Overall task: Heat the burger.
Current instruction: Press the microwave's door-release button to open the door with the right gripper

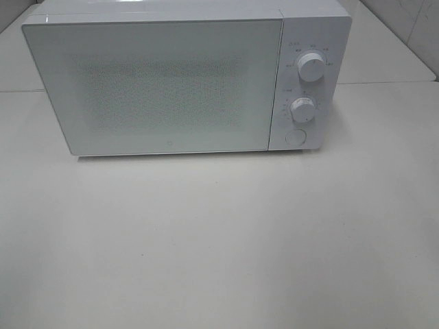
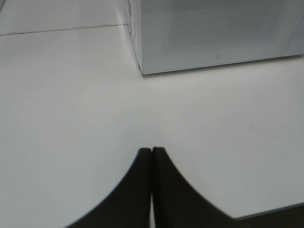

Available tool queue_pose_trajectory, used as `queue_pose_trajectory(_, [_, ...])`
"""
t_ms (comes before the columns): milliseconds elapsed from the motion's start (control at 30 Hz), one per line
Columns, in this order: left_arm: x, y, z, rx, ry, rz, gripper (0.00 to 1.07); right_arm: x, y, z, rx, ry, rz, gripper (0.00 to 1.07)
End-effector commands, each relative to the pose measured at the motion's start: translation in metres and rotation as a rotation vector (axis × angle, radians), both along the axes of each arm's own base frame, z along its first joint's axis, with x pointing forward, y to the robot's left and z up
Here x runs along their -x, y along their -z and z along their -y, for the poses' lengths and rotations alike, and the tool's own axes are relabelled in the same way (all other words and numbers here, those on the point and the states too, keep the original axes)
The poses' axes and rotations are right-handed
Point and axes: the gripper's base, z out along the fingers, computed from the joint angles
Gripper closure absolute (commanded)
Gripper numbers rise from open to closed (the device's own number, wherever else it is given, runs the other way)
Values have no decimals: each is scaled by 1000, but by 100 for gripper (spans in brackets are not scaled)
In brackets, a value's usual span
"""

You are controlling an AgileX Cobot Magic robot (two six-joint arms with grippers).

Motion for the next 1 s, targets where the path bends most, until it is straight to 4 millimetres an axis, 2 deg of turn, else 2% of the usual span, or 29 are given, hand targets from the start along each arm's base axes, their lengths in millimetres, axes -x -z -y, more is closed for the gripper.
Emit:
queue_pose_trajectory(33, [2,-1,0,11,2,31,106,19,-14,4,-2,12,48,41])
queue_pose_trajectory(100, [2,-1,0,11,2,31,106,41,-26,7,-8,11,106,41])
queue_pose_trajectory(167, [2,-1,0,11,2,31,106,46,-29,8,-9,10,123,41])
queue_pose_trajectory(200, [2,-1,0,11,2,31,106,62,-34,10,-13,8,165,41])
queue_pose_trajectory(233, [2,-1,0,11,2,31,106,62,-34,10,-13,8,165,41])
queue_pose_trajectory(267, [2,-1,0,11,2,31,106,70,-34,11,-14,7,178,41])
queue_pose_trajectory(300, [2,-1,0,11,2,31,106,84,-29,12,-14,5,197,41])
queue_pose_trajectory(400, [2,-1,0,11,2,31,106,92,-25,13,-11,-2,207,41])
queue_pose_trajectory(467, [2,-1,0,11,2,31,106,117,-5,17,1,-28,250,41])
queue_pose_trajectory(500, [2,-1,0,11,2,31,106,117,-5,17,1,-28,250,41])
queue_pose_trajectory(567, [2,-1,0,11,2,31,106,134,6,18,-8,-33,317,41])
queue_pose_trajectory(733, [2,-1,0,11,2,31,106,150,21,20,-15,-35,395,41])
queue_pose_trajectory(767, [2,-1,0,11,2,31,106,157,31,21,-19,-35,430,41])
queue_pose_trajectory(800, [2,-1,0,11,2,31,106,157,31,21,-19,-35,430,41])
queue_pose_trajectory(867, [2,-1,0,11,2,31,106,169,43,22,-15,-50,485,41])
queue_pose_trajectory(1000, [2,-1,0,11,2,31,106,178,47,23,-10,-64,552,41])
